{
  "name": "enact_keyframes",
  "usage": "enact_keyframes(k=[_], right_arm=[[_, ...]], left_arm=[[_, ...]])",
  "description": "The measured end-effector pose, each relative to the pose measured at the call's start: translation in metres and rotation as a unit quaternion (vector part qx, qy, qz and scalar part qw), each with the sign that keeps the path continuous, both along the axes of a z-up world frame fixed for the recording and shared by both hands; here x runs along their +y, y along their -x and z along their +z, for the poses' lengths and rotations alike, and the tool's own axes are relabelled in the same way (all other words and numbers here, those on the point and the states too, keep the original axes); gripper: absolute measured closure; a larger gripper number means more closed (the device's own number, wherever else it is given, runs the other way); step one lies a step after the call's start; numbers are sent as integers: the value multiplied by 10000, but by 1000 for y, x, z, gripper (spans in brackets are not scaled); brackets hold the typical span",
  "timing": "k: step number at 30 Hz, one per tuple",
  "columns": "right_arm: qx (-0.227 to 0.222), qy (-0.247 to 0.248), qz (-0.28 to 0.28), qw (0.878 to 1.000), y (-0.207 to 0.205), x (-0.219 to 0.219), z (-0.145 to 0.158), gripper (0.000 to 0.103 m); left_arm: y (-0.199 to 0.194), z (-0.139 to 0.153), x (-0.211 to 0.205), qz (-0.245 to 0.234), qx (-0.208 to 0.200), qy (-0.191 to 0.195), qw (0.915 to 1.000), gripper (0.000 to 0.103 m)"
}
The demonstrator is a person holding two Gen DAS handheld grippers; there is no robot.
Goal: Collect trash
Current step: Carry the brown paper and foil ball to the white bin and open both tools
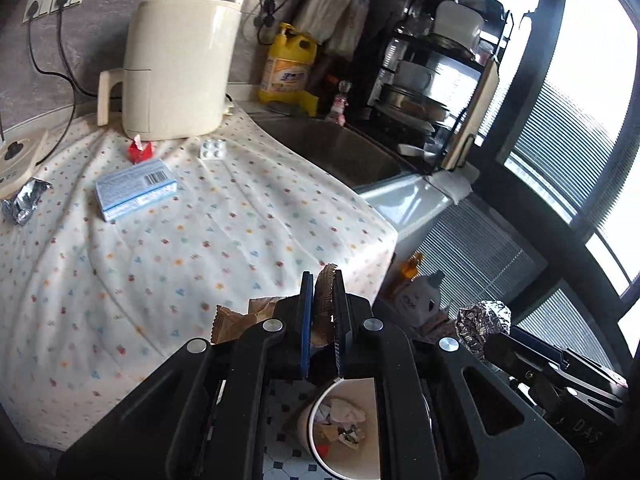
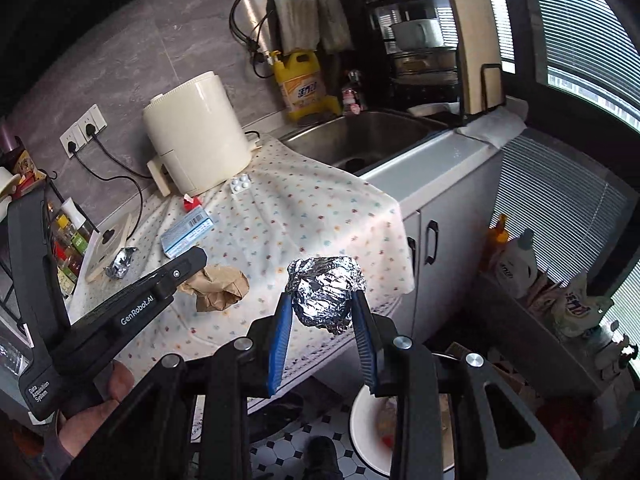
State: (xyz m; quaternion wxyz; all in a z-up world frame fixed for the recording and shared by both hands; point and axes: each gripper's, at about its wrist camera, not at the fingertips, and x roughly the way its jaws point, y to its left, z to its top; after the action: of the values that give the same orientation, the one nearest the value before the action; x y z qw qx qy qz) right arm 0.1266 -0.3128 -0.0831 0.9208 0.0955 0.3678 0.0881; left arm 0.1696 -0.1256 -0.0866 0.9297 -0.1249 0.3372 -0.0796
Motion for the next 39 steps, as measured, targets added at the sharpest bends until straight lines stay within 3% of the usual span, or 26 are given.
enact_keyframes(k=[6,15,23,28,29,33,39], right_arm=[[194,43,-332,9992,27,-38,-23,73],[647,125,-635,9958,56,-69,-67,73],[1006,248,-864,9909,67,-87,-102,73],[1106,281,-1018,9882,63,-96,-113,73],[1122,287,-1056,9876,62,-98,-115,73],[1169,275,-1154,9860,58,-103,-119,73],[1209,161,-1178,9855,49,-98,-122,72]], left_arm=[[13,-30,-47,-388,265,6,9989,93],[31,-88,-83,-714,796,67,9942,93],[37,-139,-112,-1023,1223,164,9871,93],[30,-159,-126,-1349,1437,453,9793,93],[28,-162,-128,-1383,1472,529,9779,89],[22,-165,-125,-1328,1510,615,9776,57],[12,-154,-108,-1176,1403,373,9824,36]])
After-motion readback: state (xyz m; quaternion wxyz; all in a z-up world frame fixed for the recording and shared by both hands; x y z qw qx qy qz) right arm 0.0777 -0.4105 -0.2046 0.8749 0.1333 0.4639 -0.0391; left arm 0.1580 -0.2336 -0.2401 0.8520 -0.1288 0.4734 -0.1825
